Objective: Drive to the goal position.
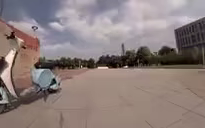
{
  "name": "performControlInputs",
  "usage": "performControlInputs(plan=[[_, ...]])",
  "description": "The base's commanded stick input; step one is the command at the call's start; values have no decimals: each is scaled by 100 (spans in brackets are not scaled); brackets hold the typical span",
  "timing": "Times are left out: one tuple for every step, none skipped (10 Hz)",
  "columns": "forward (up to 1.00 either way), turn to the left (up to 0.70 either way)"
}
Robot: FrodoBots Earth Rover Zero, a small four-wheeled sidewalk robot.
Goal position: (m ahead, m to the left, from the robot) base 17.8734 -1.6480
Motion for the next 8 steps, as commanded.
performControlInputs(plan=[[84, -19], [92, 2], [99, 2], [100, 2], [100, 2], [100, 2], [100, 2], [100, 2]])
